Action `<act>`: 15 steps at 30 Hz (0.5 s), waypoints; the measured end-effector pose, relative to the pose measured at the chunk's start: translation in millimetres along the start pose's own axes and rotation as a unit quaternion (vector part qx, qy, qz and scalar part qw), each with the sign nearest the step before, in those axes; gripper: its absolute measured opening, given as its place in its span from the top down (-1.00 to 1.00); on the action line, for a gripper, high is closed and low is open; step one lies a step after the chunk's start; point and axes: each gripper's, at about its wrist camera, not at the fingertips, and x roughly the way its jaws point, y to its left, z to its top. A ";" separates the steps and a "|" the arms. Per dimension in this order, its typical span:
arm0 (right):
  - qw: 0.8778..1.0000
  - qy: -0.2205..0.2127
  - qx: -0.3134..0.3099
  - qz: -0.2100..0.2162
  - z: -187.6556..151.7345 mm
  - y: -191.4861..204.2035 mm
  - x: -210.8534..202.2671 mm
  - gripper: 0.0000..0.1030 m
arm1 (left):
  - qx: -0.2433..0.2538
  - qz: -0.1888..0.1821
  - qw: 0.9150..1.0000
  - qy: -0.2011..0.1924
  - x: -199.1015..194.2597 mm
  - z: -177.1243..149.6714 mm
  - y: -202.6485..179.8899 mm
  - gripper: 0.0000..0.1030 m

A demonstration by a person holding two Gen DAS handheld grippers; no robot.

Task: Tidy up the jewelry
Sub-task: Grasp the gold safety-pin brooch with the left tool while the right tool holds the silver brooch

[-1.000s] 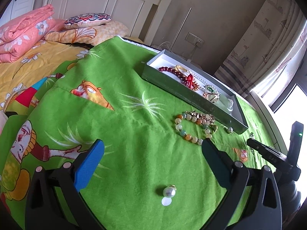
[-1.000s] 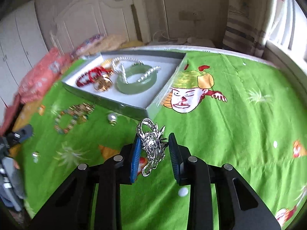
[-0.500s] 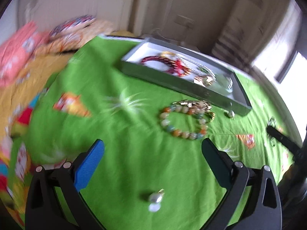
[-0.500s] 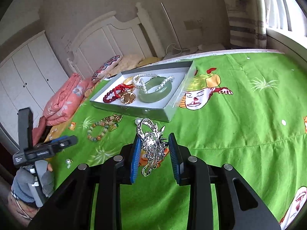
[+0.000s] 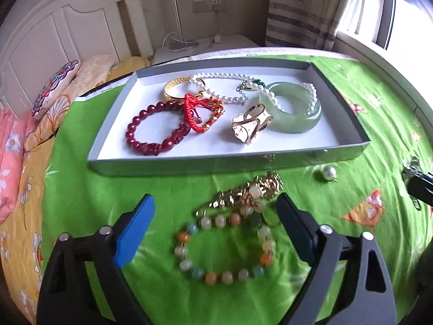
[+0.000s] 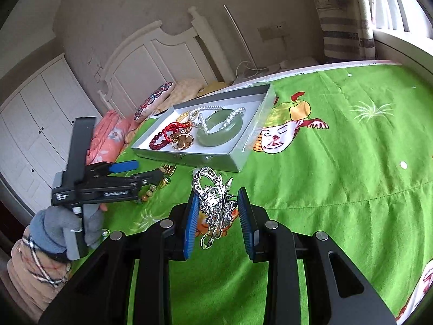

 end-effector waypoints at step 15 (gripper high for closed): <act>1.000 -0.001 0.006 0.002 0.1 -1.6 -1.1 0.42 | 0.027 -0.067 0.997 -0.004 -19.8 -31.0 -36.0 0.35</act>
